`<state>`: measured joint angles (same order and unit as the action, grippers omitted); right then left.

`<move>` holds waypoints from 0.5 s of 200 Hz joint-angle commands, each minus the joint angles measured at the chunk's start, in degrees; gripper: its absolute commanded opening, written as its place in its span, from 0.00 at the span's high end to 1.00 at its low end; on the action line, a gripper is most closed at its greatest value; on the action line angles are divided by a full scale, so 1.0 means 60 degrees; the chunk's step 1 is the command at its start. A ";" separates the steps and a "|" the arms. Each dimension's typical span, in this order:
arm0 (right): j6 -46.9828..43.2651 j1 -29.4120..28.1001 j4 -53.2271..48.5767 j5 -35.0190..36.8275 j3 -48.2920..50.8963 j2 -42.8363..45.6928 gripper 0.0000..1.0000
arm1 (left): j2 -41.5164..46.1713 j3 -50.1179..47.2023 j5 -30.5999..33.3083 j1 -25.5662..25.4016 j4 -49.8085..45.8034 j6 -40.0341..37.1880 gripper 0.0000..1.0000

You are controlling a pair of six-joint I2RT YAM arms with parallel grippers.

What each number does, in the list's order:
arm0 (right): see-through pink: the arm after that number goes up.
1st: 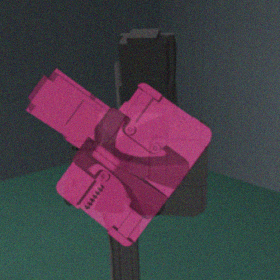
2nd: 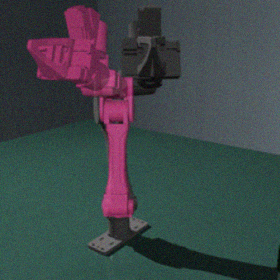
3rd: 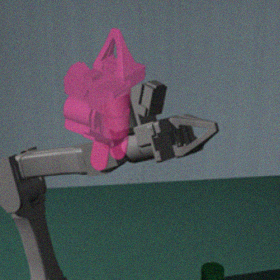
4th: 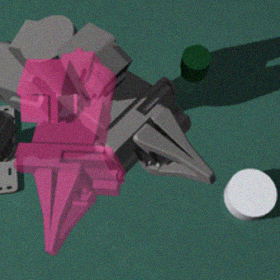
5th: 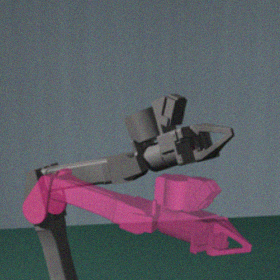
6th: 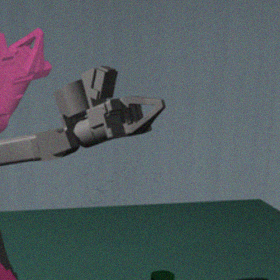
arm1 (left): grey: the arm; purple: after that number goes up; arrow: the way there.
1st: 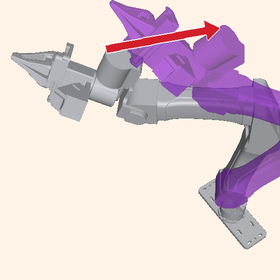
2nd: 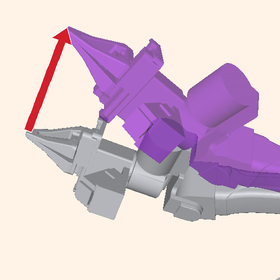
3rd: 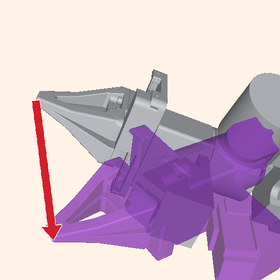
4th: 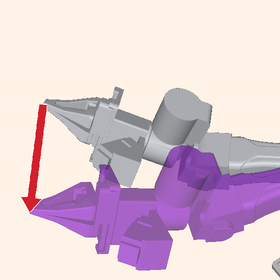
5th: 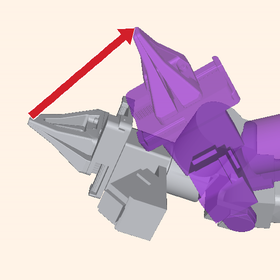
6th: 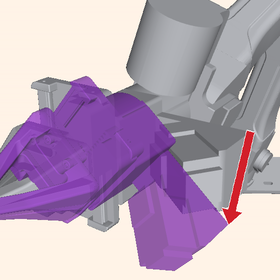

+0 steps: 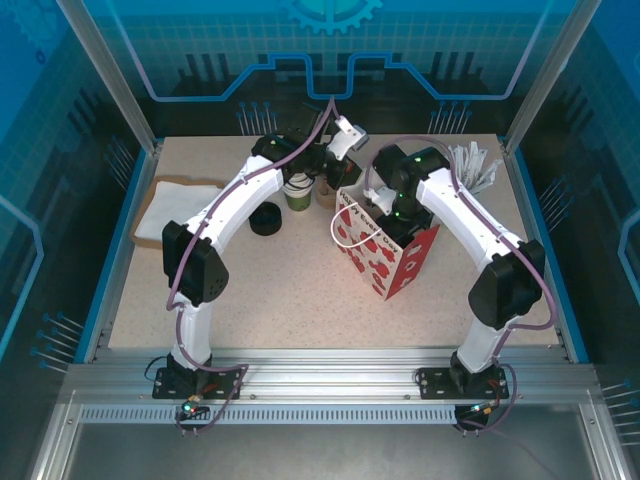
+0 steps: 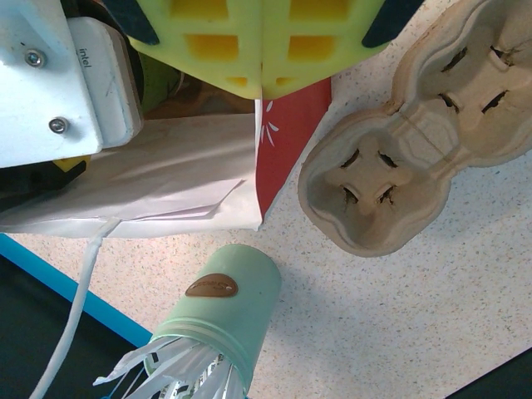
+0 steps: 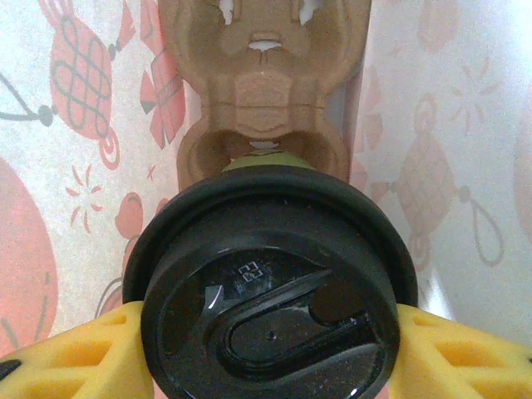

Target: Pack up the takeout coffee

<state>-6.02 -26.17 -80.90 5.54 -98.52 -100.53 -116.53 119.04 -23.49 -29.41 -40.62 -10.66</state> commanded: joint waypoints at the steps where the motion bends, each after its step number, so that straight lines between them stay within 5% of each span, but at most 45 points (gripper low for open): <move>1: 0.0095 0.0114 0.0109 -0.0131 0.0135 0.0100 0.68 | 0.0335 -0.0160 -0.0230 0.0045 -0.0084 -0.0053 1.00; 100: 0.0168 0.0122 0.0373 -0.0122 0.0468 0.0159 0.68 | 0.0364 -0.0253 -0.0229 0.0044 -0.0020 -0.0003 1.00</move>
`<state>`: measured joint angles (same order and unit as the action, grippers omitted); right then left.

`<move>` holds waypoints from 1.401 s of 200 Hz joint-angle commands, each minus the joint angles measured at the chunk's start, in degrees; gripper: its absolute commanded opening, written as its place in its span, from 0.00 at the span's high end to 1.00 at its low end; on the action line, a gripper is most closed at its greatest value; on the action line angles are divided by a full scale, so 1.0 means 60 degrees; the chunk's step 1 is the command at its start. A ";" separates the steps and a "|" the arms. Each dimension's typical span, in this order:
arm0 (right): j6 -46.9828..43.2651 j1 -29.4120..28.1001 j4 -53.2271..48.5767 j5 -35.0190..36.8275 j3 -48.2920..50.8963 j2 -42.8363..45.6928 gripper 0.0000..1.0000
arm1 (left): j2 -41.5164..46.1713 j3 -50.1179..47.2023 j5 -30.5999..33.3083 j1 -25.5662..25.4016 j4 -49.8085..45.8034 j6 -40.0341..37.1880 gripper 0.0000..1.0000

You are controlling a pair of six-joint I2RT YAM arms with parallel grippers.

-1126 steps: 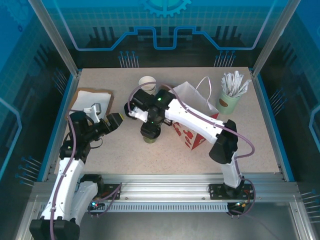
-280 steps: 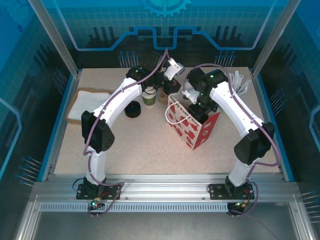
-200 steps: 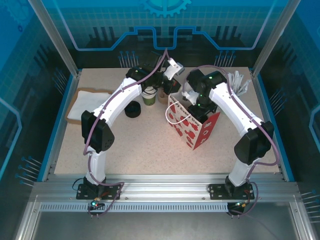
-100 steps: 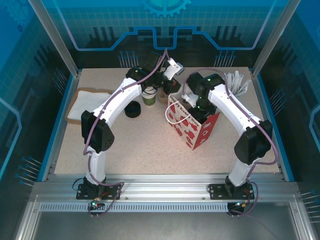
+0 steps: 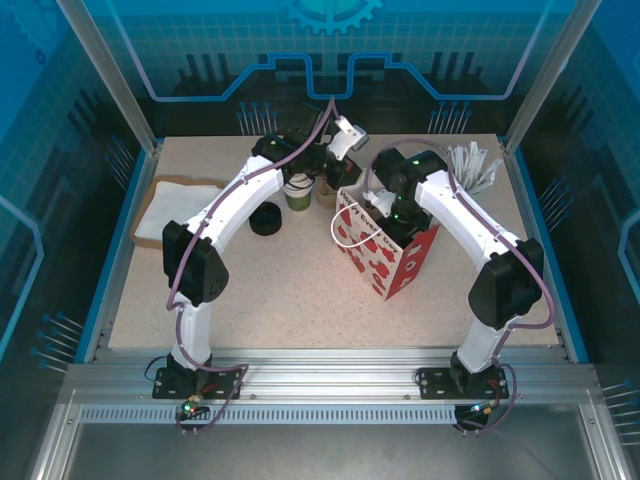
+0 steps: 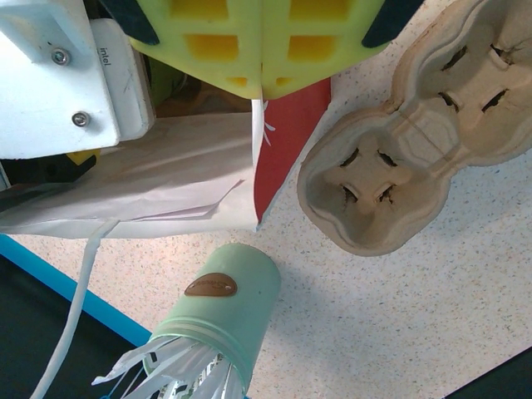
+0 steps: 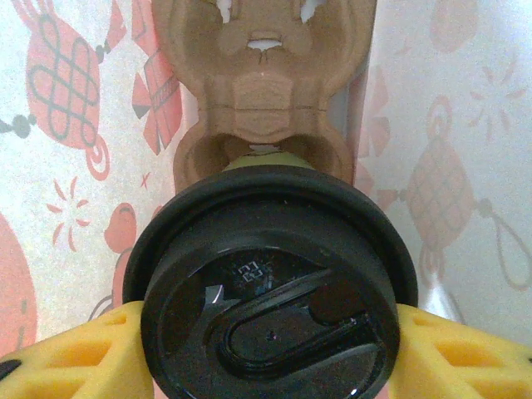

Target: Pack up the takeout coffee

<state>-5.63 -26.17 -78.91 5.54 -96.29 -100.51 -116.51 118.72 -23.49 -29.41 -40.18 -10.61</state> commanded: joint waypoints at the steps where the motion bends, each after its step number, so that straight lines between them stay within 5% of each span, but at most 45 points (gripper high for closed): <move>1: 0.0103 0.0118 0.0042 -0.0120 0.0097 0.0155 0.68 | 0.0360 -0.0200 -0.0230 0.0048 -0.0096 -0.0015 1.00; 280: 0.0076 0.0118 0.0306 -0.0074 0.0075 0.0169 0.69 | 0.0360 -0.0217 -0.0230 0.0051 -0.0158 -0.0030 1.00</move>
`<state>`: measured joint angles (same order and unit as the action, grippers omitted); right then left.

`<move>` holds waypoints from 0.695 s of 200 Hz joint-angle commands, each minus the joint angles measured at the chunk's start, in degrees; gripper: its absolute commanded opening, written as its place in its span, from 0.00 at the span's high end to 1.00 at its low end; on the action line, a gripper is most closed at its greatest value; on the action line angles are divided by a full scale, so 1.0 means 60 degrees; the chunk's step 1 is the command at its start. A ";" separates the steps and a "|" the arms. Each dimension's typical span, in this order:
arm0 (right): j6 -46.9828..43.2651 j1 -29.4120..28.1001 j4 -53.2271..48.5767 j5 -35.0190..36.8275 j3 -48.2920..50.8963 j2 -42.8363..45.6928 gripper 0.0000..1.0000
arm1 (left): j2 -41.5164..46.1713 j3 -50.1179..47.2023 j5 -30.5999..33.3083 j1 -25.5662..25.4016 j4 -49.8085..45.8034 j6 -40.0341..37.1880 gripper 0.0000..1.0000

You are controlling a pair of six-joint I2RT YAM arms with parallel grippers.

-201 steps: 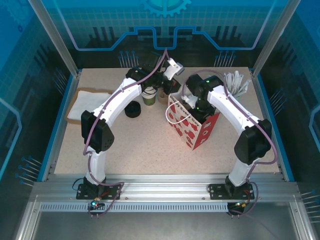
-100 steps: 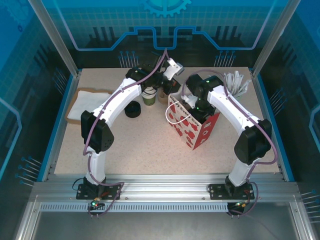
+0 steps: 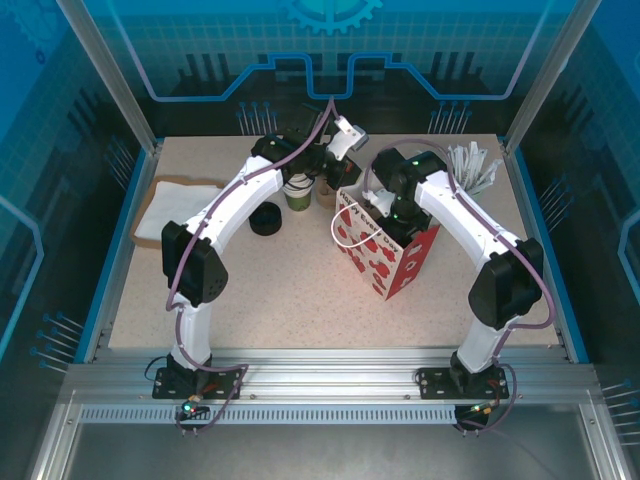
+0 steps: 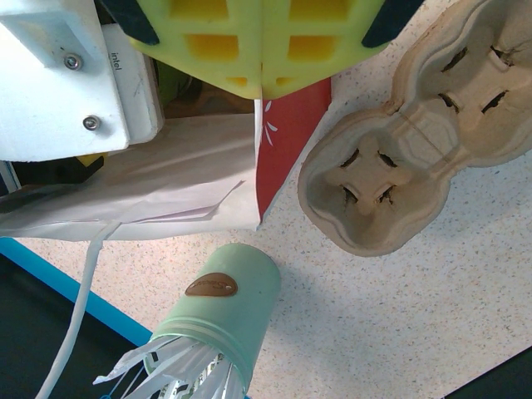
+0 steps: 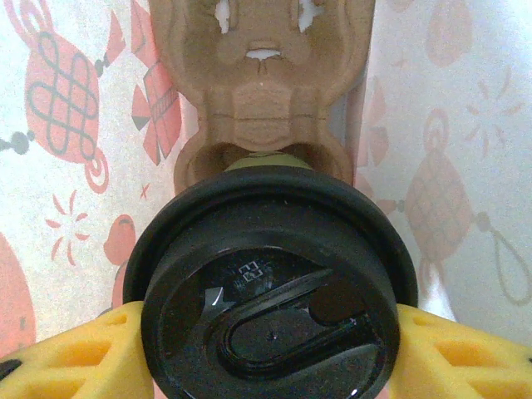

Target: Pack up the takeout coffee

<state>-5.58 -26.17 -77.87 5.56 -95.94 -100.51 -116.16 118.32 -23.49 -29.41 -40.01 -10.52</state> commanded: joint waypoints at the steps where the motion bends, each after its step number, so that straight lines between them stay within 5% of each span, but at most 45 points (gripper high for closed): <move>1: 0.0067 0.0116 0.0138 -0.0078 0.0020 0.0162 0.69 | 0.0302 -0.0151 -0.0238 0.0045 -0.0187 -0.0046 1.00; 139: 0.0046 0.0115 -0.0194 -0.0019 -0.0054 0.0155 0.69 | 0.0288 -0.0158 -0.0215 0.0051 -0.0187 -0.0080 1.00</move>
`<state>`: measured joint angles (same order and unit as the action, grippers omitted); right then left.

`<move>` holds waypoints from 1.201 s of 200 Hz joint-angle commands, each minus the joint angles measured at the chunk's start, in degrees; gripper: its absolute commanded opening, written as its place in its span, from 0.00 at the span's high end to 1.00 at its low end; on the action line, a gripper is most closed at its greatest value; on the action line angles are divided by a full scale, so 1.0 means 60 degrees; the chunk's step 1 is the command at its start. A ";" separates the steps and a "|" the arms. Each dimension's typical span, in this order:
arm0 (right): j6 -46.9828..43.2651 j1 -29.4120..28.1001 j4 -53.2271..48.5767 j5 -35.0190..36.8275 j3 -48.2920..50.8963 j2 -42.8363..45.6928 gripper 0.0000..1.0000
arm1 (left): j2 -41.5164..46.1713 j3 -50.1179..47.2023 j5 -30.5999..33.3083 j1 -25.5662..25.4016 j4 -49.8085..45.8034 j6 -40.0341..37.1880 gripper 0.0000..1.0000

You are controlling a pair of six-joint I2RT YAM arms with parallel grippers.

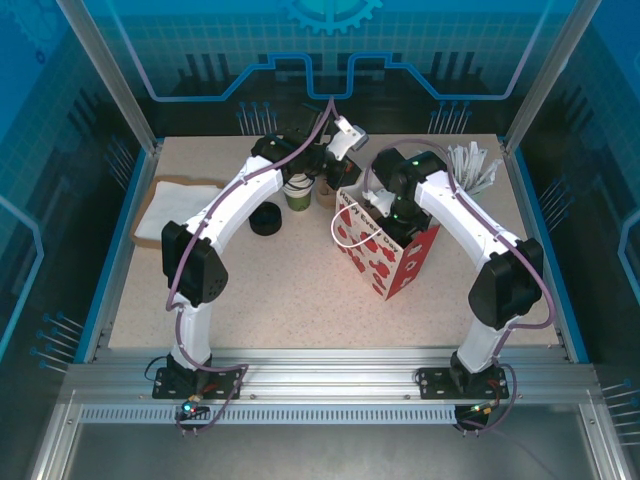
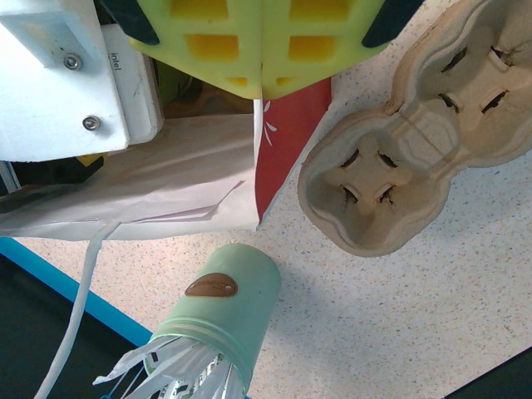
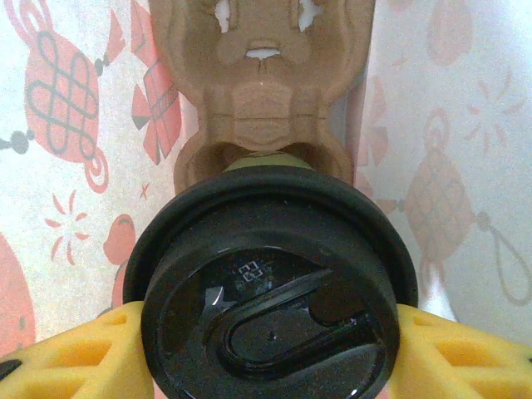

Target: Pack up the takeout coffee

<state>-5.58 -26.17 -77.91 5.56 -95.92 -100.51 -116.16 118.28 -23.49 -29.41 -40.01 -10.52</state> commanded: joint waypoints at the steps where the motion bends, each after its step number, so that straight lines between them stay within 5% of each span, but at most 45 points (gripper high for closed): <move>1: 0.0049 0.0107 -0.0185 -0.0012 -0.0055 0.0155 0.69 | 0.0288 -0.0154 -0.0216 0.0052 -0.0195 -0.0079 1.00; 240: 0.0110 0.0129 0.0017 0.0135 0.0349 -0.0306 0.69 | 0.0244 -0.0159 -0.0206 0.0047 -0.0170 -0.0085 1.00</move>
<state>-5.56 -26.17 -77.84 5.96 -94.48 -101.27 -116.16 118.21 -23.49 -29.41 -40.01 -10.55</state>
